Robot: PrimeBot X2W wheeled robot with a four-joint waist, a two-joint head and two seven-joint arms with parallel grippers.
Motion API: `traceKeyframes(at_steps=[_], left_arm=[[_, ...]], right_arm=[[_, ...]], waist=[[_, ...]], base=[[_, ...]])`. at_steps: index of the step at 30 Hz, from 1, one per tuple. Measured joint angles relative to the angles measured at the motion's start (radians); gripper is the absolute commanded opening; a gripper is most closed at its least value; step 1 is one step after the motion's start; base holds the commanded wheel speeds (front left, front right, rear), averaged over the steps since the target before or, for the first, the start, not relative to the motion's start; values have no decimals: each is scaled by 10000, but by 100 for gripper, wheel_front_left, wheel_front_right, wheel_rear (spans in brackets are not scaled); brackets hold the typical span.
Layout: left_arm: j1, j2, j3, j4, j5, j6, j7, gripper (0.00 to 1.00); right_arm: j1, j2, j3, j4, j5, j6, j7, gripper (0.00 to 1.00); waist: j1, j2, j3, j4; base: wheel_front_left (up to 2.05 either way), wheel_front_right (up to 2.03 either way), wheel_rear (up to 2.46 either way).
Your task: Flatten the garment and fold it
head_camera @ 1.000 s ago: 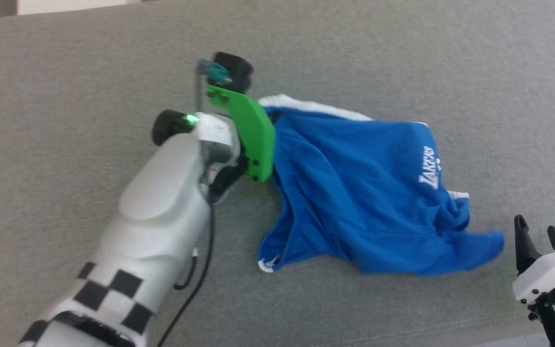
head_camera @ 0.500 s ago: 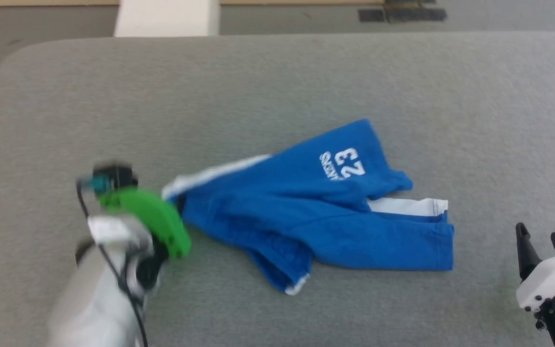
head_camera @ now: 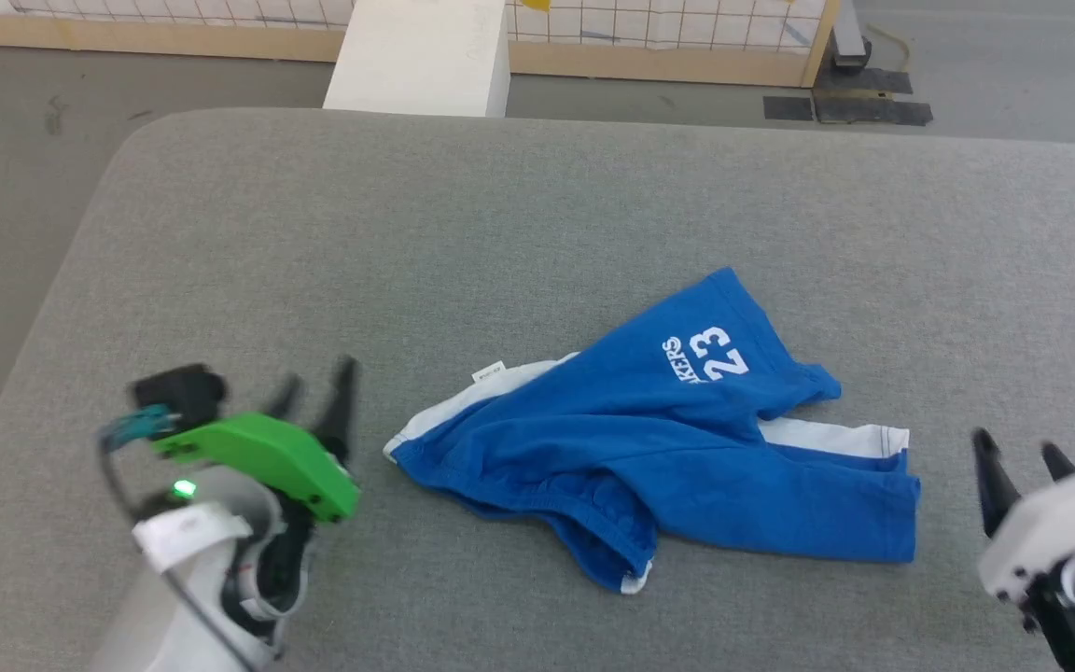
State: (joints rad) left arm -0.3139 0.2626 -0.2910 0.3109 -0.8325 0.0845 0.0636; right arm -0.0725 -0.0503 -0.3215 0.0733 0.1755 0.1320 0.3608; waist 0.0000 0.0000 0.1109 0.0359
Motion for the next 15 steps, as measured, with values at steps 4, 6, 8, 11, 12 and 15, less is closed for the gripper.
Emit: traceKeyframes(at_steps=[4,6,8,11,12,15], left_arm=[[257,389,15,-345,1323,153,-1975,100],[441,472,-63,-407,1877,240,-2683,100],[590,433,44,-585,2205,265,-3078,100],[699,215,391,-1043,2708,316,-3175,100],[730,100,566,-1248,2901,314,-3177,100],[837,-261,947,-1578,3361,228,-3206,100]], right_arm=[[-746,-2,663,-123,-324,0,360,100],[-1209,0,1049,-81,-523,0,633,100],[-1750,0,1446,105,-769,0,963,100],[-2468,6,1883,616,-1252,0,1569,100],[-2645,6,1977,775,-1383,2,1745,100],[-3142,-2,2173,1294,-1923,2,2351,100]], waist=[[0,0,100,80],[0,0,181,144],[0,0,306,227],[0,0,525,352],[0,-1,593,396],[0,0,827,576]], base=[[0,0,0],[0,0,0],[0,0,0],[0,0,0],[0,0,0],[0,0,0]])
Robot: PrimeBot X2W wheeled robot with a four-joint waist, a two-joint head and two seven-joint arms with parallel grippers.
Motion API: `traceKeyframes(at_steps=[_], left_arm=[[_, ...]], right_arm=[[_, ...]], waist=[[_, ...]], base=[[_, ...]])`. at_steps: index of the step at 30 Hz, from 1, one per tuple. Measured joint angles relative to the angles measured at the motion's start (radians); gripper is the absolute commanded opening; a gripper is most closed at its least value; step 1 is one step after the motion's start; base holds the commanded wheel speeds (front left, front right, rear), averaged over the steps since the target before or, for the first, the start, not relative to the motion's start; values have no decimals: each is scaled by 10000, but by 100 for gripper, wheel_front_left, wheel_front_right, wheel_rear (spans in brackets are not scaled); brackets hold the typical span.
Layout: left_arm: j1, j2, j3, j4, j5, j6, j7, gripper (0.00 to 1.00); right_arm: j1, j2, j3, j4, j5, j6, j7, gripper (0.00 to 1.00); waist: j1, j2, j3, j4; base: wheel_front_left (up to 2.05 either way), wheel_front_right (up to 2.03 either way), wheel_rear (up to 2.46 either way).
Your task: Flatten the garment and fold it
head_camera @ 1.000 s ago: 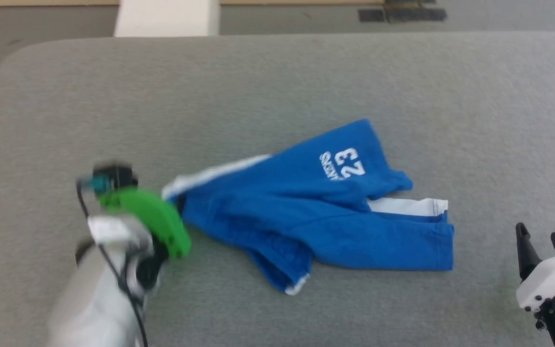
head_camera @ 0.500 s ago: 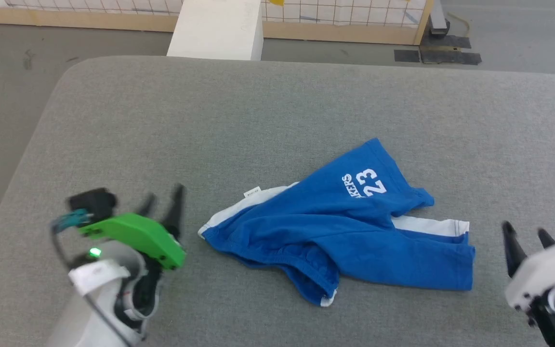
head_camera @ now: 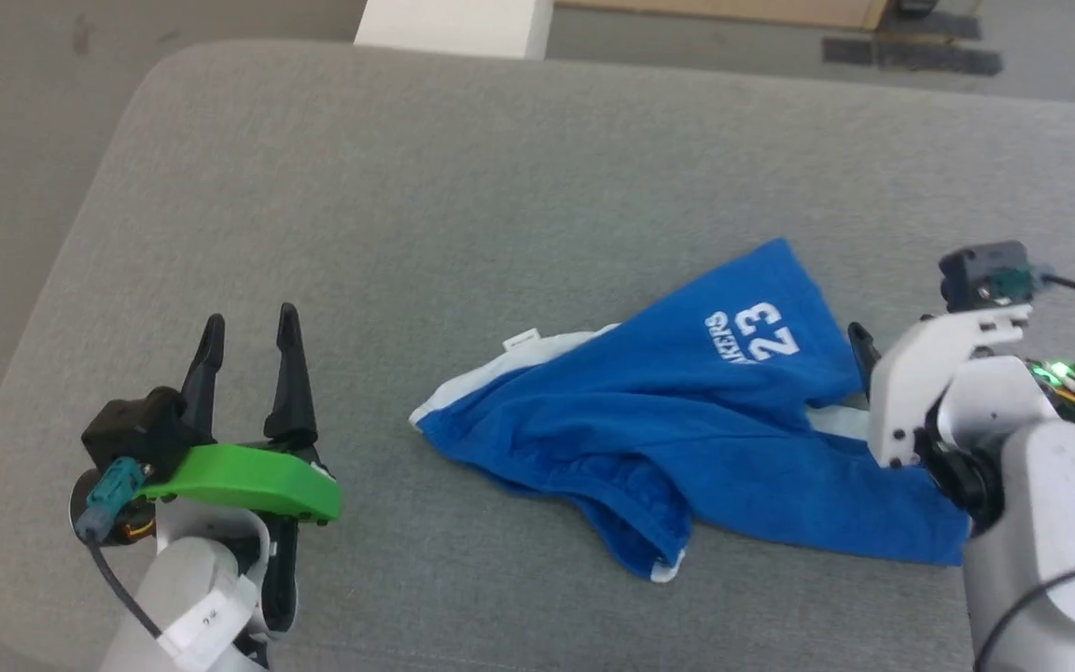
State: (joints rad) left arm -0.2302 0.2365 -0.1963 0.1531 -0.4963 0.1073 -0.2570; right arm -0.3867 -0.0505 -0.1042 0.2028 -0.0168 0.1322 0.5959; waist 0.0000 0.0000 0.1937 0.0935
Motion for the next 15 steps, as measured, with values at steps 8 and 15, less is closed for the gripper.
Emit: traceKeyframes(at_steps=[8,15], left_arm=[[167,-894,922,-562,1108,-769,0,100],[342,-1402,1444,-389,1569,-1269,0,100]], right_arm=[[-468,8,-151,993,-834,0,905,100],[-402,4,-130,1221,-740,-2,1607,100]], waist=[[0,0,566,471],[0,0,725,582]], base=[[0,0,0],[0,0,0]])
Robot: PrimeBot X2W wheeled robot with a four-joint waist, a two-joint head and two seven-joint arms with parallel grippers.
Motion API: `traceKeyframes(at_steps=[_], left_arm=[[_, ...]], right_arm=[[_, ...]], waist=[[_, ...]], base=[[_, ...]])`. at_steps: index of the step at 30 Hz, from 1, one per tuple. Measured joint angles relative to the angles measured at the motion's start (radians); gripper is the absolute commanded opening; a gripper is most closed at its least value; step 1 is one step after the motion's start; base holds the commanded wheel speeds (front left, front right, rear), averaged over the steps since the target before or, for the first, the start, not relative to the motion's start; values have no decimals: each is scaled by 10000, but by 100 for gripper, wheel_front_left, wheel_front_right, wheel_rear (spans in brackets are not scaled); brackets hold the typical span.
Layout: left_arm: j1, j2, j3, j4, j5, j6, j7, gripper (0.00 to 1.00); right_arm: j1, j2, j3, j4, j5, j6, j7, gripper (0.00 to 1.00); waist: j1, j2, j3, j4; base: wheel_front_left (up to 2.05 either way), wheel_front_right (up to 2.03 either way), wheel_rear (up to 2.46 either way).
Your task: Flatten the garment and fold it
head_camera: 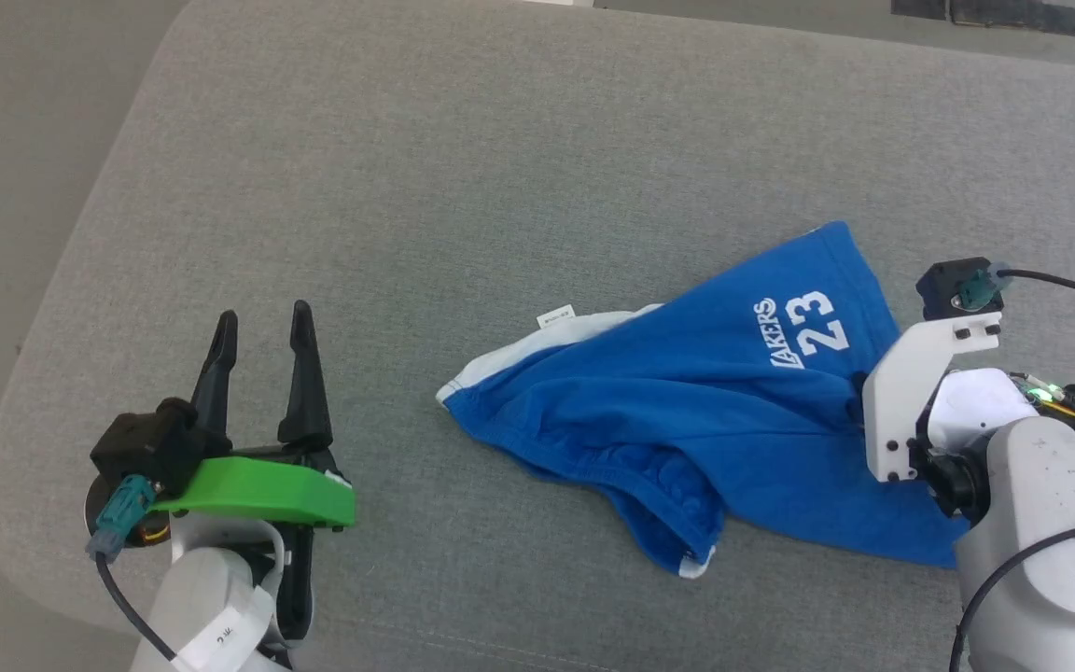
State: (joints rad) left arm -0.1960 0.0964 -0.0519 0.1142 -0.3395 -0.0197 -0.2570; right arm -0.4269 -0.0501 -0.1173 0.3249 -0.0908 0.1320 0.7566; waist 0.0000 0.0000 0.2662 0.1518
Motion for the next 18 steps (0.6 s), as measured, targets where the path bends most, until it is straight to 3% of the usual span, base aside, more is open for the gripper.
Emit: traceKeyframes(at_steps=[1,2,10,18], left_arm=[[1,-59,77,31,29,-65,0,100],[1,-92,125,42,67,-104,0,100],[-8,-322,395,219,178,-506,0,100],[12,-380,504,550,380,-658,0,100]], right_arm=[[2,-2,17,-19,81,0,50,36],[9,-2,36,-50,134,0,42,0],[329,4,-531,-934,690,2,-932,0],[2980,6,-991,-2337,1871,2,-997,0]], waist=[[0,0,-2,-25],[0,0,0,-46],[0,0,-91,-228],[0,0,-443,-310]], base=[[0,0,0],[0,0,0],[0,0,0],[0,0,0]])
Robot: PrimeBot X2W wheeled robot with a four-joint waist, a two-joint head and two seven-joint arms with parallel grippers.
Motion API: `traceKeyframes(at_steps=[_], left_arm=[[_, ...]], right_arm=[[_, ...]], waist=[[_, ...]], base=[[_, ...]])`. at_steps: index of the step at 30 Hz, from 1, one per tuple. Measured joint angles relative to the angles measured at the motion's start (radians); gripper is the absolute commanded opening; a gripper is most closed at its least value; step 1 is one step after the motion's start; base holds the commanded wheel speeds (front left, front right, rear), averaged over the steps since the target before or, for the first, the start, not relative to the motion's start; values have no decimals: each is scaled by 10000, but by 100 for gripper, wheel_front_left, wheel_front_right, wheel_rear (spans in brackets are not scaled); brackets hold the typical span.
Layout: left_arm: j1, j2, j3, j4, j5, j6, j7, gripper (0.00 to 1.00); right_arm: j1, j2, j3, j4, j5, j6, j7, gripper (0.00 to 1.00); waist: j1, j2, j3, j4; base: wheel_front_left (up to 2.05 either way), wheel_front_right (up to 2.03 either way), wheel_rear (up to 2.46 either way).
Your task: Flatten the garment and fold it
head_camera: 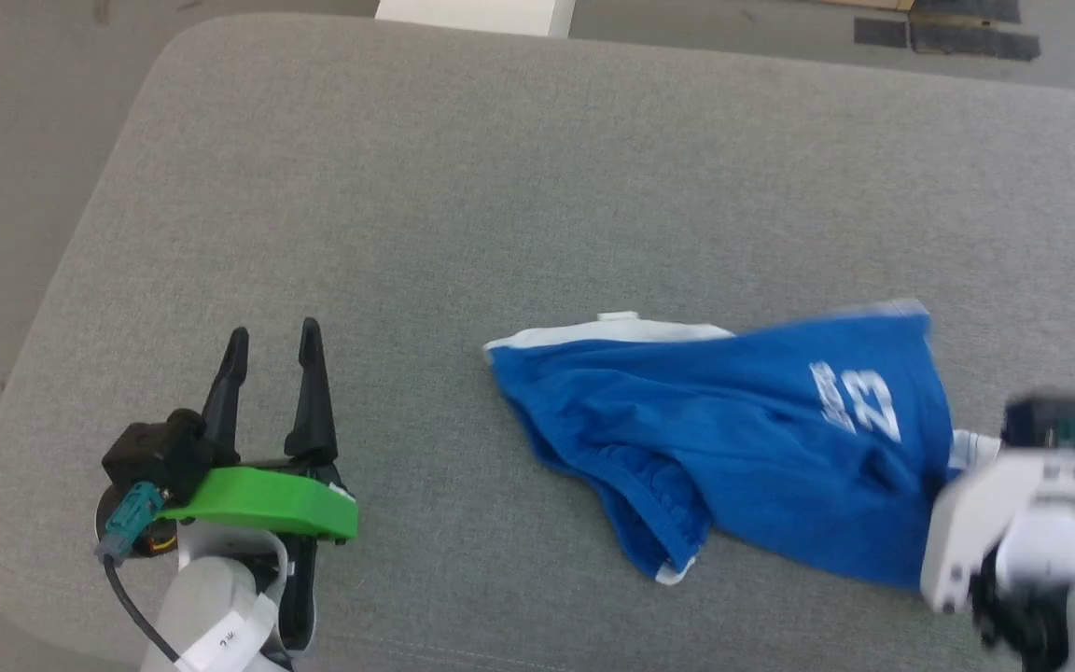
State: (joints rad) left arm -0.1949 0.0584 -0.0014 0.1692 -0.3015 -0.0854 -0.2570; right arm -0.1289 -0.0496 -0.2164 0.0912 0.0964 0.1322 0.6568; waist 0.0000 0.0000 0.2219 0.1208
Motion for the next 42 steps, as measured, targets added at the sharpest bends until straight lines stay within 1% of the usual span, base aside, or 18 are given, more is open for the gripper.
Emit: traceKeyframes(at_steps=[4,5,6,7,8,9,11,15,18,21,24,27,29,32,36,39,42], left_arm=[[65,-15,33,180,12,-31,0,100],[96,-21,33,199,12,-36,0,100],[124,-21,27,261,12,-63,0,100],[137,-23,2,349,12,-63,0,100],[145,-31,-27,403,12,-73,0,100],[158,-36,-35,485,10,-77,0,100],[178,-38,-38,543,-31,-92,0,100],[180,-38,-211,777,-385,-104,29,100],[-127,-38,-504,989,-587,-109,633,100],[-1065,-44,-876,1315,-732,-128,1730,100],[-2342,-56,-1331,1870,-1089,-146,3417,100],[-3374,-46,-1935,2656,-1020,-4,5779,100],[-3823,48,-2274,3033,-838,178,7112,100],[-4234,255,-2579,3212,-685,311,8558,100],[-4359,594,-2798,3229,-435,430,9720,100],[-4347,773,-2842,3202,-395,485,9984,100],[-4260,809,-2918,3198,-433,476,10132,100]], right_arm=[[857,-10,188,-132,686,0,31,0],[892,-10,207,-127,853,0,-12,30],[928,-10,217,-121,978,0,-130,87],[953,-8,207,-111,972,0,-301,100],[980,2,180,-111,1014,0,-431,100],[1033,8,-8,-151,1164,0,-790,100],[1038,6,-339,-311,1406,0,-1177,100],[1021,-4,-1081,-872,1425,0,-1987,100],[927,-6,-1400,-1135,1419,-2,-2226,100],[806,0,-1494,-1360,1335,-2,-2238,100],[654,-12,-1473,-1480,1298,-2,-2249,100],[570,-2,-1323,-1509,1302,-2,-2261,100],[512,-4,-1241,-1473,1306,-2,-2278,100],[470,-2,-1168,-1415,1279,-2,-2410,100],[466,-4,-1170,-1331,1310,-2,-2566,100],[444,-4,-1193,-1285,1313,-2,-2694,100],[380,-4,-1187,-1244,1337,-2,-2719,100]], waist=[[0,0,-139,-119],[0,0,-170,-148],[0,0,-208,-185],[0,0,-255,-213],[0,0,-302,-232],[0,0,-431,-280],[0,0,-552,-330],[0,0,-768,-479],[0,0,-855,-618],[0,0,-863,-763],[0,0,-730,-867],[0,0,-542,-1007],[0,0,-418,-1124],[0,0,-216,-1325],[0,0,72,-1571],[0,0,270,-1719],[0,0,451,-1820]], base=[[0,0,0],[0,0,0],[0,0,0],[0,0,0],[0,0,0],[0,0,0],[0,0,0],[0,0,0],[0,0,0],[0,0,0],[0,0,0],[0,0,0],[0,0,0],[0,0,0],[0,0,0],[0,0,0],[0,0,0]])
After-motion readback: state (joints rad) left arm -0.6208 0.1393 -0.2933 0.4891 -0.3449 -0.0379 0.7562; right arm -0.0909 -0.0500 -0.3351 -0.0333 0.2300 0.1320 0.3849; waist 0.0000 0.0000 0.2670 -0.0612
